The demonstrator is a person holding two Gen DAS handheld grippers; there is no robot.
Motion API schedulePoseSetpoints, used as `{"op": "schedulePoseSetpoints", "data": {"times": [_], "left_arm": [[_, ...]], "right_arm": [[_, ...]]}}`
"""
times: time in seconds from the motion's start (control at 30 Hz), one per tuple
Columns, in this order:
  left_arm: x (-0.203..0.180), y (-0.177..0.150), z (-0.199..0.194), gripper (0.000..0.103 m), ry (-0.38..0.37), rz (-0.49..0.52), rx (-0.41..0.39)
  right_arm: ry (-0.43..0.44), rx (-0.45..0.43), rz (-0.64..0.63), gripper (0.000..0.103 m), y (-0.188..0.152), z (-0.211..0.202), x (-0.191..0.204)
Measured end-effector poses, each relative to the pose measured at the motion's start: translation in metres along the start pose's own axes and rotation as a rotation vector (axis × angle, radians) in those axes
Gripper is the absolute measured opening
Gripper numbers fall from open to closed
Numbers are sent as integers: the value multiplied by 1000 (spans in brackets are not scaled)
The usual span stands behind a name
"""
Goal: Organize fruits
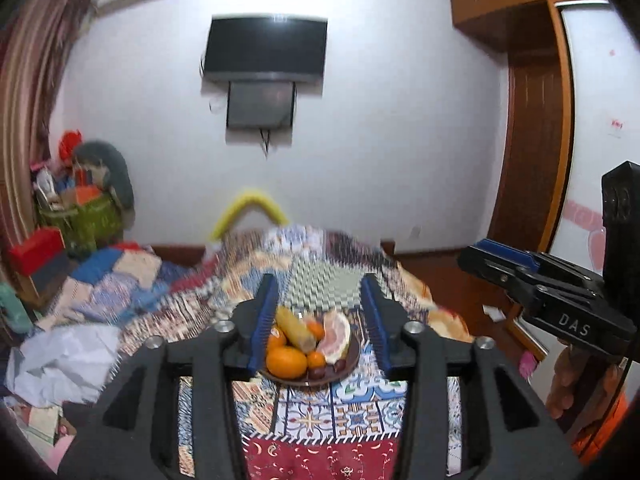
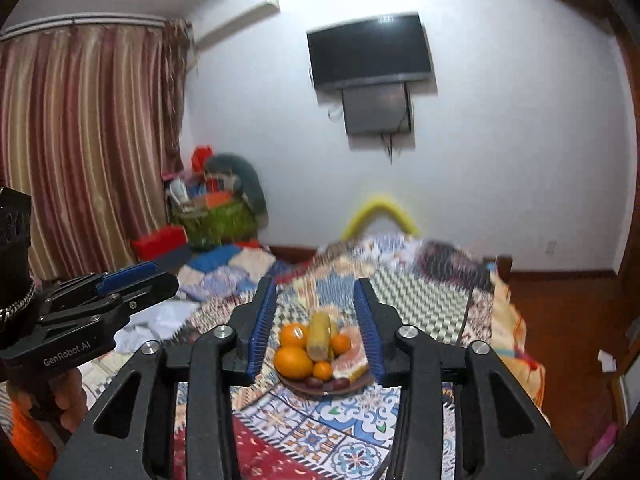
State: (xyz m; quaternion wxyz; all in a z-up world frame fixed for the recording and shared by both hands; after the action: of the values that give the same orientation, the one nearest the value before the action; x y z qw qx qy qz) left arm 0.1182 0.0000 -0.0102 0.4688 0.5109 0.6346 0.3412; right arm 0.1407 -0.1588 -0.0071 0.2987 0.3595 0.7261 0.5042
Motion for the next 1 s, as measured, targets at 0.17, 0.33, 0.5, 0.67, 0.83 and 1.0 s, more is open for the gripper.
{"op": "schedulePoseSetpoints", "data": {"times": [0.17,0.33,0.5,0.67,0.83,1.0], "left_arm": [[-6,7,-38,62,-1,8,-87],[-7,8,-62,73,8,13,-135],[-7,6,-72,87,14,15,-157],[-10,2,-78,94,18,18,-163],[-11,-1,-82,99,18,16,-162],[-9,-3,-81,101,17,-1,-157]], "right_arm": [[-38,-72,-18,65,10,-28,14],[-88,-111,-32,88,11,-41,24],[-112,-125,-9,103,8,-42,25],[-130,-125,-8,103,0,-53,31],[-132,-128,-6,103,-1,-56,30],[-137,-129,-12,103,-2,-61,32]]}}
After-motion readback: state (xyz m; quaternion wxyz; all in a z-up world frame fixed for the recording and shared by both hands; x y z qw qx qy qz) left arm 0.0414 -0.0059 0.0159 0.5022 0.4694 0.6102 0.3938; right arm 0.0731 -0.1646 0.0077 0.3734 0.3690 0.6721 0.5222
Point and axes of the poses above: each gripper's, at about its wrist camera, not at the fingertips, and z roughly the way its jaws point, x to its left, y to its top, the point moved 1 cm from there along z, roughly the way its jaws point, and after that the axes turned 11 degrees about -z, right-handed, at the moved point
